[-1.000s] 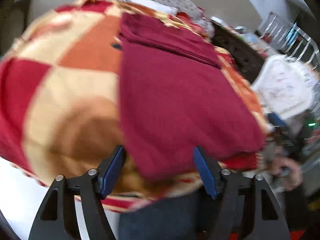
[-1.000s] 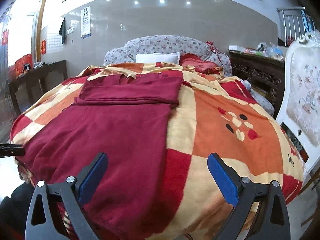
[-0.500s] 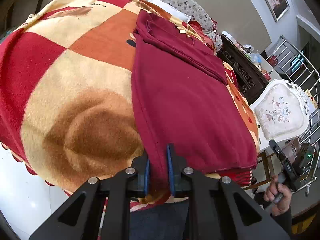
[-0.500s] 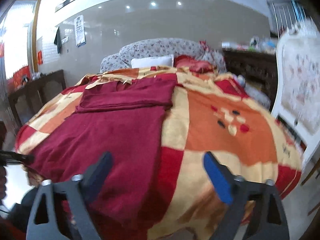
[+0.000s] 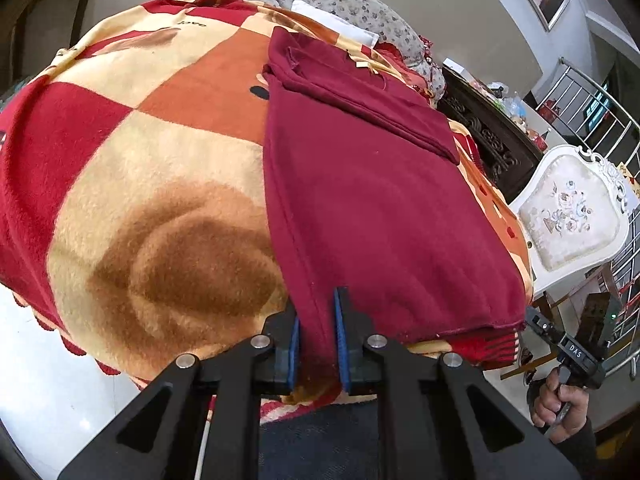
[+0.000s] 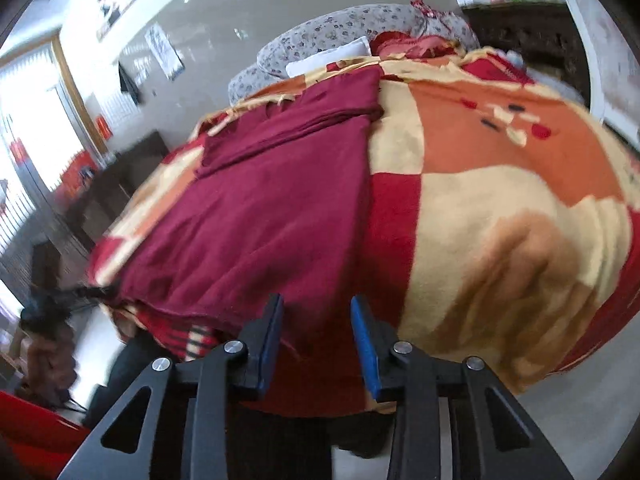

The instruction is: Fold small clothes

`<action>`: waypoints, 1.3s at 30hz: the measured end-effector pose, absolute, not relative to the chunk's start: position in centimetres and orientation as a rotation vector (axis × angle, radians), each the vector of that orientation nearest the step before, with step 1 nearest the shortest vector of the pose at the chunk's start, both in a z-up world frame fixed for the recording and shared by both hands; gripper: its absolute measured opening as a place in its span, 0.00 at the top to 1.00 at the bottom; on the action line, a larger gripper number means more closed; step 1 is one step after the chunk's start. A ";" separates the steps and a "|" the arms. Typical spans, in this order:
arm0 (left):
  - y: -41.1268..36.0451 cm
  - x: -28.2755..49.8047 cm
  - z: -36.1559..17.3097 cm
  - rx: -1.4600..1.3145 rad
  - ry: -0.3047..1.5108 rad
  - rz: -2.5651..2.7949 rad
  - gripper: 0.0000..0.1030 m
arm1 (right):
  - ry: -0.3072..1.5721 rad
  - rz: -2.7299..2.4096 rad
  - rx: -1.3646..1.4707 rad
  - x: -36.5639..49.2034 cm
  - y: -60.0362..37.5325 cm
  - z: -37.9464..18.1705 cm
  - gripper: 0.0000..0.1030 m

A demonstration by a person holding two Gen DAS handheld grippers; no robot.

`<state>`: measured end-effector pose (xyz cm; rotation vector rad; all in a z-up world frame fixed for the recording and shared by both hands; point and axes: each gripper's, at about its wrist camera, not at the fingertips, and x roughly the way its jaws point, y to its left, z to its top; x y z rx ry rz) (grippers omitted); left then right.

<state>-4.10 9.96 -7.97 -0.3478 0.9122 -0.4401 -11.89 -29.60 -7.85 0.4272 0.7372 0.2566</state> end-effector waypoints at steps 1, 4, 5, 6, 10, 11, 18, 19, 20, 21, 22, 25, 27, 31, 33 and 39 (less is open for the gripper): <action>10.0 -4.1 -8.0 -0.351 0.910 -0.440 0.86 | 0.737 0.266 0.459 -11.8 -29.9 -8.2 0.63; 10.0 -4.3 -8.1 -0.355 0.908 -0.439 0.86 | 0.744 0.326 0.589 -11.6 -30.9 -9.3 0.63; 10.1 -4.3 -8.1 -0.356 0.905 -0.440 0.86 | 0.738 0.333 0.626 -11.6 -31.2 -9.5 0.63; 10.1 -4.3 -8.1 -0.353 0.902 -0.440 0.88 | 0.734 0.345 0.636 -11.7 -31.2 -9.6 0.66; 10.1 -4.5 -7.8 -0.356 0.886 -0.431 0.91 | 0.702 0.318 0.498 -12.4 -29.9 -8.1 0.90; 10.2 -4.6 -7.7 -0.350 0.876 -0.424 0.92 | 0.700 0.318 0.462 -12.4 -29.5 -7.6 0.90; 11.3 -6.1 -5.3 -0.354 0.781 -0.418 0.93 | 0.630 0.281 0.341 -14.1 -29.0 -4.1 0.92; 11.6 -6.5 -4.7 -0.356 0.762 -0.423 0.93 | 0.624 0.290 0.344 -14.3 -29.0 -3.5 0.92; 11.8 -6.8 -4.2 -0.354 0.749 -0.426 0.93 | 0.617 0.292 0.335 -14.6 -29.0 -3.0 0.92; 12.0 -7.0 -3.8 -0.352 0.740 -0.429 0.93 | 0.614 0.296 0.329 -15.0 -29.0 -2.6 0.92; 12.3 -7.2 -3.5 -0.350 0.732 -0.429 0.93 | 0.616 0.311 0.328 -15.3 -28.9 -2.2 0.92; 13.0 -8.3 -2.7 -0.351 0.714 -0.416 0.93 | 0.616 0.341 0.330 -16.3 -28.7 -1.5 0.92; 13.4 -8.9 -2.9 -0.371 0.726 -0.426 0.93 | 0.623 0.340 0.325 -17.0 -28.8 -1.2 0.92; 13.1 -9.0 -2.5 -0.385 0.714 -0.451 0.93 | 0.611 0.347 0.377 -17.3 -29.8 -0.9 0.92; 12.7 -7.6 -2.2 -0.403 0.698 -0.463 0.93 | 0.586 0.356 0.391 -16.3 -30.1 -0.6 0.92; 11.6 0.6 -1.5 -0.523 0.673 -0.484 0.93 | 0.522 0.326 0.537 -8.5 -32.9 0.3 0.92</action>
